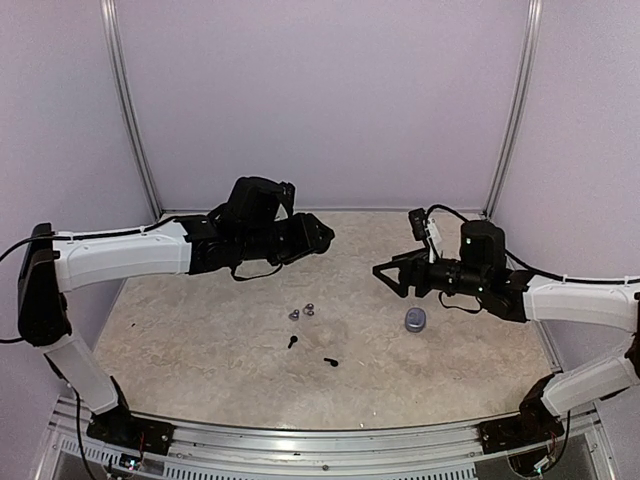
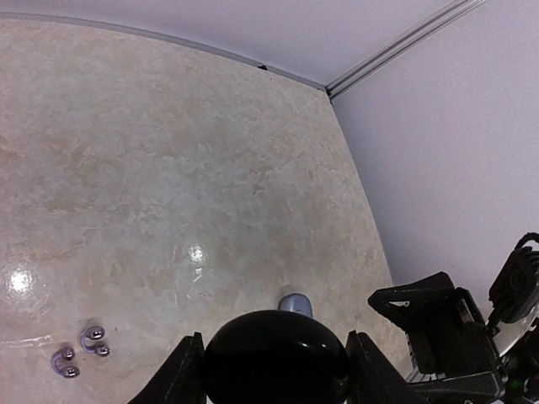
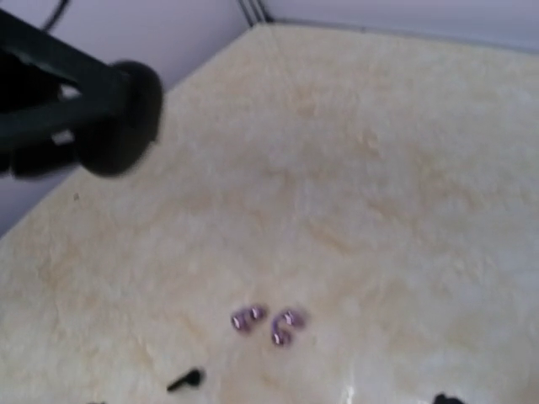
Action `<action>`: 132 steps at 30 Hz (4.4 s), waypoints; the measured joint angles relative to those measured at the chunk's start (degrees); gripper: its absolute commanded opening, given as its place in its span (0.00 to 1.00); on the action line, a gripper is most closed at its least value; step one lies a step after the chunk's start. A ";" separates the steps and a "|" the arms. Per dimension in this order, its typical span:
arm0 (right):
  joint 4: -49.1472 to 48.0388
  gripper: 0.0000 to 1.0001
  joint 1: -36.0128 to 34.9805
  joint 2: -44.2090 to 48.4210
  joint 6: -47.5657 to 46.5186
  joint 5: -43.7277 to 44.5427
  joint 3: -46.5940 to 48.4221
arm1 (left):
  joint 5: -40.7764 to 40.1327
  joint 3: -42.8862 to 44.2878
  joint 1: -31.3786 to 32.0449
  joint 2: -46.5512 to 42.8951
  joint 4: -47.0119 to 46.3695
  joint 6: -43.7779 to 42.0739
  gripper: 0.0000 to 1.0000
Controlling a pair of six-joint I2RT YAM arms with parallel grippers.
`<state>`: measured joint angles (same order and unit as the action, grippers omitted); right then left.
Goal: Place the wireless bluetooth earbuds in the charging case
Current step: Pass from the left arm to the right, then pass from the right arm to the left
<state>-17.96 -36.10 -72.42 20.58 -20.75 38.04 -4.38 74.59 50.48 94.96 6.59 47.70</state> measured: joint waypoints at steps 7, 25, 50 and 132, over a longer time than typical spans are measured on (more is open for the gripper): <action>-4.55 0.79 -6.32 -3.69 1.22 9.09 2.40 | 2.51 0.70 1.92 3.89 -6.47 6.43 0.37; -5.75 0.63 -15.37 -12.48 1.73 29.77 10.47 | 2.40 0.70 4.22 5.33 -11.63 12.31 0.37; -9.03 0.21 -16.59 -12.85 -1.18 32.26 10.34 | 1.66 -1.25 4.37 5.18 -16.85 14.38 0.75; 3.85 0.69 -15.85 9.07 -13.51 -12.83 4.46 | 34.69 -14.95 8.74 -14.43 -18.14 -44.74 0.06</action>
<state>-14.11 -51.94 -63.35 7.07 -33.58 42.50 30.30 59.64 59.22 80.53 -11.55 2.96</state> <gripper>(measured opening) 0.683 0.210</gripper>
